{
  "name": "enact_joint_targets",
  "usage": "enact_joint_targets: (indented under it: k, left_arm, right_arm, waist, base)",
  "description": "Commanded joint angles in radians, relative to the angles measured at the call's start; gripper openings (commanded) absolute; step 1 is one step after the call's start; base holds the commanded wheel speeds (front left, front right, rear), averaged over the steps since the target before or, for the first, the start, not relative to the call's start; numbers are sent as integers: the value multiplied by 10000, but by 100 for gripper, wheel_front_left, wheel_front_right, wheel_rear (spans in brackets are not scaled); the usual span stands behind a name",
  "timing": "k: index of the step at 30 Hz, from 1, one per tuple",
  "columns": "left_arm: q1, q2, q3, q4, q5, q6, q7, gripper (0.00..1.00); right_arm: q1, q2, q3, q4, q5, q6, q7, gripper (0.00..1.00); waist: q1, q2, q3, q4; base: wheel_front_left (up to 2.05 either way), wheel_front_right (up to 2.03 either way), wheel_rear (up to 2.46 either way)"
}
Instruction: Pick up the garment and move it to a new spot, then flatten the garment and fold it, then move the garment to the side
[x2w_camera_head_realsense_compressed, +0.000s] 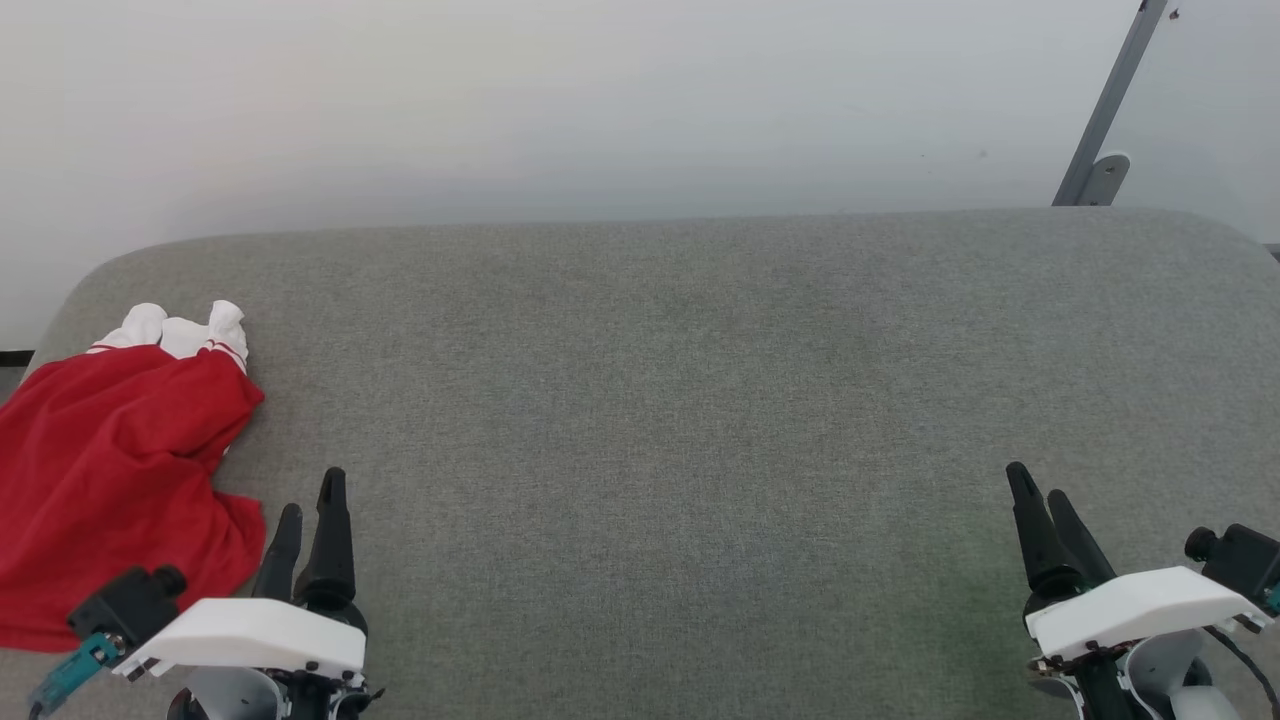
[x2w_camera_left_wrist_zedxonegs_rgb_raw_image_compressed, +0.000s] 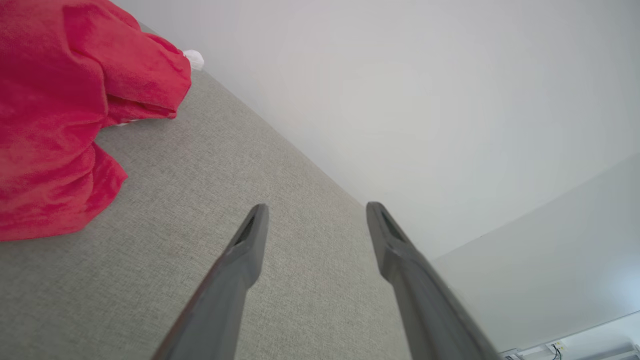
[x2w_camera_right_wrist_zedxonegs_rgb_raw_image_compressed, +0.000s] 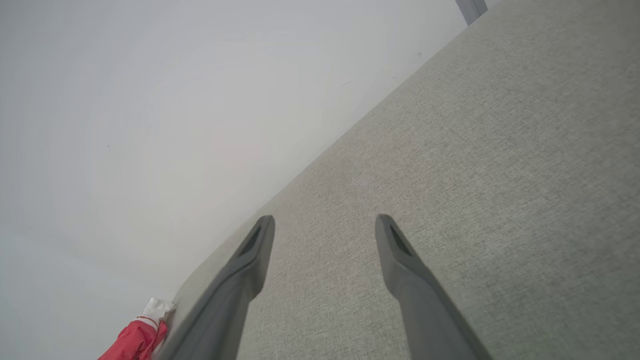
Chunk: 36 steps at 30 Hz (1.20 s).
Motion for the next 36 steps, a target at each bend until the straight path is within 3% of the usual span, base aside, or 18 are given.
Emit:
enact_joint_targets:
  k: [1, 36]
  left_arm:
    - [-33, 61, 12, -146, 347, -99, -119, 100]
    - [262, -200, 153, -273, 4252, -784, -1044, 100]
  right_arm:
    - [-181, -91, -24, -142, -315, 2, -130, 100]
    - [-151, -308, 136, -39, -3424, 3, -845, 100]
  waist:
    - [0, 0, -5, 2]
    - [0, 0, -69, 0]
  base:
    - [0, 0, 0]
    - [0, 0, 0]
